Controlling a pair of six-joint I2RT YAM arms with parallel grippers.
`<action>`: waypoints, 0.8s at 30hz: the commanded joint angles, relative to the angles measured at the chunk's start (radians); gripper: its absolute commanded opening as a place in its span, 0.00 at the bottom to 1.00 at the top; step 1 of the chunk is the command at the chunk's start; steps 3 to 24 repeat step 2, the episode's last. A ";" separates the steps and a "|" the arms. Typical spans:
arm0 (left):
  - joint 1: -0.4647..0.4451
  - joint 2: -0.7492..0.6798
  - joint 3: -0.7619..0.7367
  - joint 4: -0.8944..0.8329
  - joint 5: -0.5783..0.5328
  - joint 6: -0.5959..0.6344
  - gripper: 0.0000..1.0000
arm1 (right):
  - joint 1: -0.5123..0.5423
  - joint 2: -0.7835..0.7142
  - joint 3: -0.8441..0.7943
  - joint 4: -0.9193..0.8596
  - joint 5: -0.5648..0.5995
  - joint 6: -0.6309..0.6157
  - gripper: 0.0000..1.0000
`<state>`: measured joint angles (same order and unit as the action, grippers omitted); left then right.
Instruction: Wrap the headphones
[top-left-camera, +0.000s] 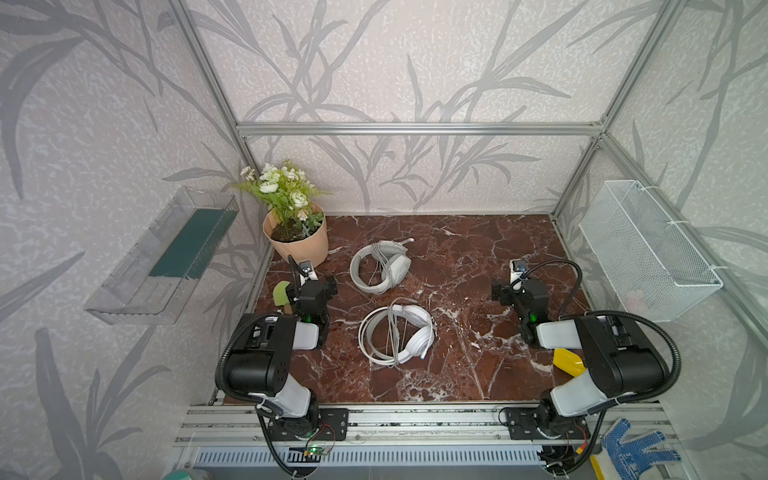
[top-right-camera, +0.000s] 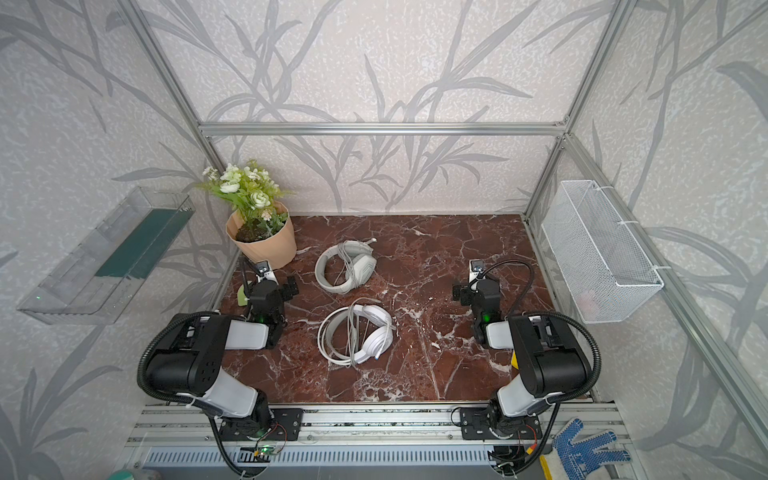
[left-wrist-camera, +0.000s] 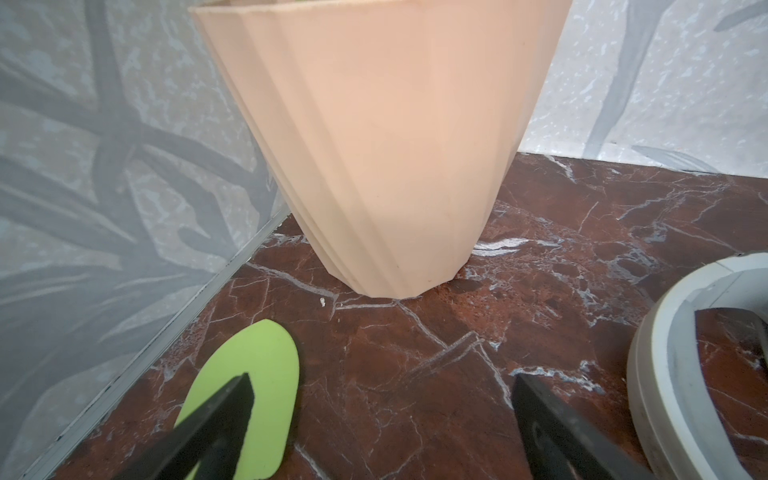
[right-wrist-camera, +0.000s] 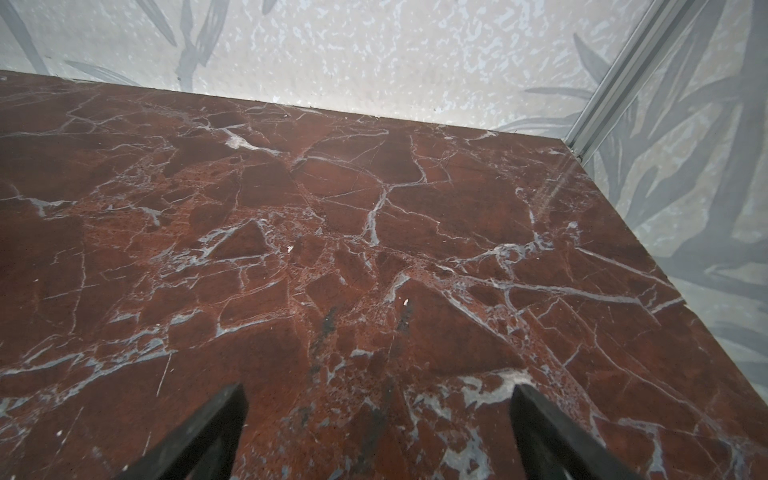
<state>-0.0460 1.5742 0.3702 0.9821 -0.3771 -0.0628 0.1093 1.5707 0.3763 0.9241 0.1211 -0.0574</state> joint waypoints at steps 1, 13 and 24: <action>-0.002 0.010 -0.010 0.034 -0.016 0.018 0.99 | -0.002 0.011 -0.007 0.050 -0.003 -0.002 0.99; -0.002 0.010 -0.011 0.033 -0.014 0.018 0.99 | -0.002 0.010 -0.008 0.051 -0.003 -0.003 0.99; -0.002 0.010 -0.011 0.033 -0.014 0.018 0.99 | -0.002 0.010 -0.008 0.051 -0.003 -0.003 0.99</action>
